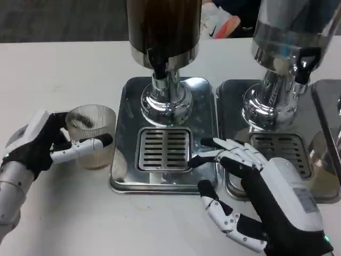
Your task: Grasp the cup under the faucet to collect the drink, then remove the cup.
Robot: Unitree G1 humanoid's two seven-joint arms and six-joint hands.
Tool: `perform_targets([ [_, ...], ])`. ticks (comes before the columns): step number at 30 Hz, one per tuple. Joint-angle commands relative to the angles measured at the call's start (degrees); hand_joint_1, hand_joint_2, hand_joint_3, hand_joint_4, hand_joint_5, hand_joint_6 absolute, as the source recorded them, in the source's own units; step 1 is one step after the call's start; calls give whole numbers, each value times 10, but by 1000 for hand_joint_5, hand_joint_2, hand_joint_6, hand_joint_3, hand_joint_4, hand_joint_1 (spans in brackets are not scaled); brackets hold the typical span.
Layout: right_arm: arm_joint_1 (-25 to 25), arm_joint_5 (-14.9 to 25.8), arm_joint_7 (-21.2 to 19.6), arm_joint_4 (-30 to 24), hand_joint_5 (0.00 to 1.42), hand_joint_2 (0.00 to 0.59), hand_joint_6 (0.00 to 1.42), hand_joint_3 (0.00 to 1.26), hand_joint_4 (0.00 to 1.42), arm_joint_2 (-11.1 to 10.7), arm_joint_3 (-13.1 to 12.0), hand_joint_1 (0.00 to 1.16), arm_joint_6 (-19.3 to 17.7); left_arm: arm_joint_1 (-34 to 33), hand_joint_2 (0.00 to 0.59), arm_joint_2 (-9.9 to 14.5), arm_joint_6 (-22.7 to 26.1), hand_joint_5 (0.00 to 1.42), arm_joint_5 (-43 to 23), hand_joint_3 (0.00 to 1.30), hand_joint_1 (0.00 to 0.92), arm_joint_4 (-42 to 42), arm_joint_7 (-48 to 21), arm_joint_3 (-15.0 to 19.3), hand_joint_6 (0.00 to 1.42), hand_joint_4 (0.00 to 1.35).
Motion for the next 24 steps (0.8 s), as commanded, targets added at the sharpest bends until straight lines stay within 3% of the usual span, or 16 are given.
perform_targets([
  [1, 3, 12, -5, -5, 158, 498, 95, 455, 209, 2, -1, 467, -6, 11, 80, -4, -10, 996, 18, 717, 420, 2, 15, -13, 1260, 786],
  [8, -1, 17, -5, -2, 159, 498, 95, 464, 210, 2, 0, 468, -7, 16, 23, -1, -18, 1107, 16, 844, 488, 2, 35, -19, 1365, 945],
  [24, 0, 22, -8, 0, 159, 498, 95, 473, 232, 2, -1, 469, -10, 42, 5, 10, -75, 1155, 8, 893, 482, -26, 104, -1, 1424, 1005],
])
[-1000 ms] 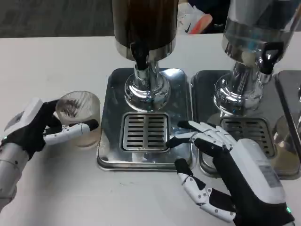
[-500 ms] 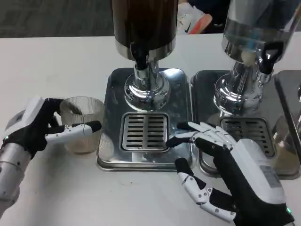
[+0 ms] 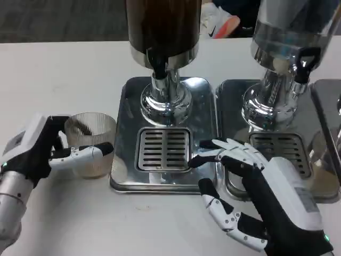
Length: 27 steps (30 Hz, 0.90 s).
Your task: Grasp the cup under the faucet to collect the drink, then remove the cup.
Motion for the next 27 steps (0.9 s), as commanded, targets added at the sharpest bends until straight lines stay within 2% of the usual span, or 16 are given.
perform_targets([
  [1, 3, 6, -8, -4, 159, 498, 95, 474, 232, 1, -2, 469, -10, 13, 5, 10, -43, 1163, 2, 896, 481, -25, 35, 14, 1424, 1006],
  [4, 5, 8, -7, -7, 159, 498, 95, 475, 233, 0, -3, 469, -10, 17, 4, 10, -68, 1168, 1, 898, 480, -50, 51, 21, 1424, 1016],
  [10, 10, 7, -9, -11, 159, 498, 95, 476, 233, 3, -3, 469, -8, 17, 4, 2, -88, 1168, 19, 903, 480, -82, 63, 22, 1424, 1018],
  [27, 56, -12, -16, -52, 159, 498, 95, 482, 234, 22, -9, 469, 2, -43, 0, -63, -42, 1156, 90, 900, 473, -43, 57, -33, 1418, 1019],
])
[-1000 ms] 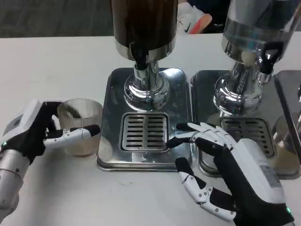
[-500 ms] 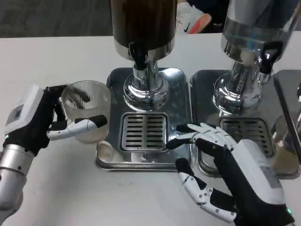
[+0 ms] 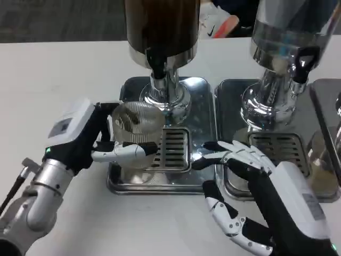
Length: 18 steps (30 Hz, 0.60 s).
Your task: Grasp the cup under the faucet to collect the drink, then remove the cup.
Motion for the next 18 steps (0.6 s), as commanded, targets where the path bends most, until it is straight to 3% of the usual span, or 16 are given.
perform_targets([
  [1, 15, -8, -13, -16, 159, 498, 95, 482, 234, 6, -6, 469, 4, -26, 0, -11, 12, 1156, 10, 900, 473, 15, 7, -11, 1418, 1019],
  [9, 41, -24, -20, -35, 159, 498, 95, 482, 234, 19, -7, 469, 8, -46, 0, -27, 34, 1124, 30, 876, 460, 36, 9, -34, 1387, 987],
  [12, 50, -28, -20, -41, 162, 498, 95, 482, 234, 24, -8, 469, 8, -49, 16, -29, 36, 995, 38, 782, 406, 38, 14, -45, 1224, 818],
  [18, 55, -29, -20, -42, 167, 503, 95, 483, 234, 26, -8, 473, 8, -44, 41, -23, 35, 929, 43, 707, 325, 35, 31, -61, 1121, 747],
])
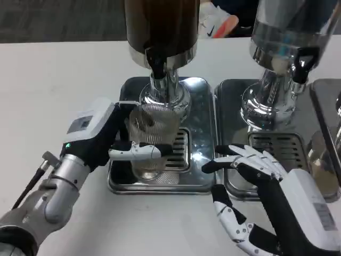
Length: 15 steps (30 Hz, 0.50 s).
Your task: Grasp the cup under the faucet to collect the drink, then remove the cup.
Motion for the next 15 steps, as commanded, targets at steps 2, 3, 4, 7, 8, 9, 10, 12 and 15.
perform_targets([
  [2, 4, 1, -8, -9, 168, 504, 95, 483, 234, 4, -1, 474, 2, -2, 45, 6, 3, 902, 20, 697, 309, 1, 17, -19, 1082, 732],
  [3, 2, 2, -8, -8, 168, 504, 95, 483, 234, 4, 0, 475, 2, -1, 52, 9, 3, 831, 22, 687, 291, 0, 22, -22, 969, 697],
  [4, 1, 3, -8, -7, 169, 505, 95, 483, 234, 4, 0, 476, 2, 0, 59, 11, 4, 759, 23, 674, 269, -1, 26, -24, 857, 669],
  [7, -5, 5, -5, -4, 169, 505, 95, 483, 234, 5, 1, 477, 3, 2, 74, 19, 7, 546, 30, 620, 188, -5, 36, -28, 503, 569],
  [8, -6, 6, -5, -3, 169, 505, 95, 483, 234, 4, 1, 478, 3, 3, 76, 21, 9, 522, 32, 617, 175, -6, 38, -29, 454, 558],
  [9, -8, 7, -4, -3, 169, 506, 95, 483, 234, 4, 1, 478, 3, 4, 77, 22, 11, 509, 35, 611, 169, -8, 41, -30, 406, 549],
  [10, -9, 8, -4, -2, 169, 506, 95, 483, 234, 4, 1, 478, 3, 4, 78, 23, 13, 501, 36, 609, 167, -9, 43, -31, 377, 548],
  [12, -12, 10, -3, 0, 170, 506, 95, 483, 234, 3, 0, 479, 3, 6, 82, 24, 18, 491, 38, 609, 159, -10, 45, -32, 356, 548],
  [15, -15, 13, -2, 2, 172, 506, 95, 483, 234, 2, 0, 480, 4, 6, 86, 24, 25, 462, 38, 580, 146, -10, 41, -35, 301, 520],
])
